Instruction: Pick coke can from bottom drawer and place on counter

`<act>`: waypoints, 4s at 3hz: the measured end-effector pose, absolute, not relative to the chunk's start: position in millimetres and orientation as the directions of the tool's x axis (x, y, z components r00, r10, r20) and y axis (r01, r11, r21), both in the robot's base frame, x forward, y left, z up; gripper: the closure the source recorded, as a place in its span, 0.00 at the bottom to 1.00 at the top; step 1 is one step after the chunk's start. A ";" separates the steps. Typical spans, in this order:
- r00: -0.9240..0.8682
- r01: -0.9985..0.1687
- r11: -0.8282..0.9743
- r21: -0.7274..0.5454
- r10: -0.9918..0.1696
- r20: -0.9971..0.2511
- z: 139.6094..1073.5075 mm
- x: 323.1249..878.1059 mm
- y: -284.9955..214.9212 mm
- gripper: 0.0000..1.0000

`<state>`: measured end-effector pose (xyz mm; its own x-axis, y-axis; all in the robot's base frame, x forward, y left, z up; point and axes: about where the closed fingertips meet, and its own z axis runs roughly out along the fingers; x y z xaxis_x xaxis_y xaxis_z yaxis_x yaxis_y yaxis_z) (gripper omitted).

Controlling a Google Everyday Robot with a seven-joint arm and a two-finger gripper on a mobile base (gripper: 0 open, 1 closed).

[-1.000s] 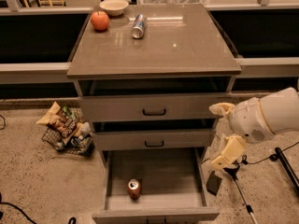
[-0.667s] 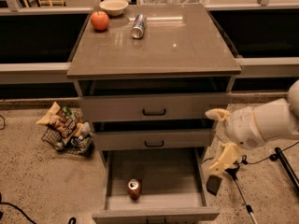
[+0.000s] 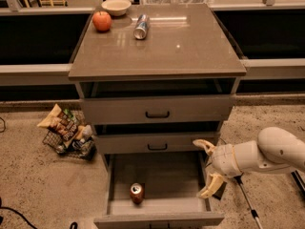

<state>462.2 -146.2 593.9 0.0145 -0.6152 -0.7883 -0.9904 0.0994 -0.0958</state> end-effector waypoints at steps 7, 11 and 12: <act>-0.003 -0.999 0.031 -0.018 -0.592 -0.806 346.6 523.6 -91.2 0.00; 0.016 -1.000 -0.008 -0.013 -0.526 -0.850 262.2 548.3 -9.3 0.00; 0.016 -1.000 -0.008 -0.013 -0.526 -0.850 262.2 548.3 -9.2 0.00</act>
Offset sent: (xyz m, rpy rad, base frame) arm 0.0305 0.0123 -0.0803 -0.1025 0.0172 0.0258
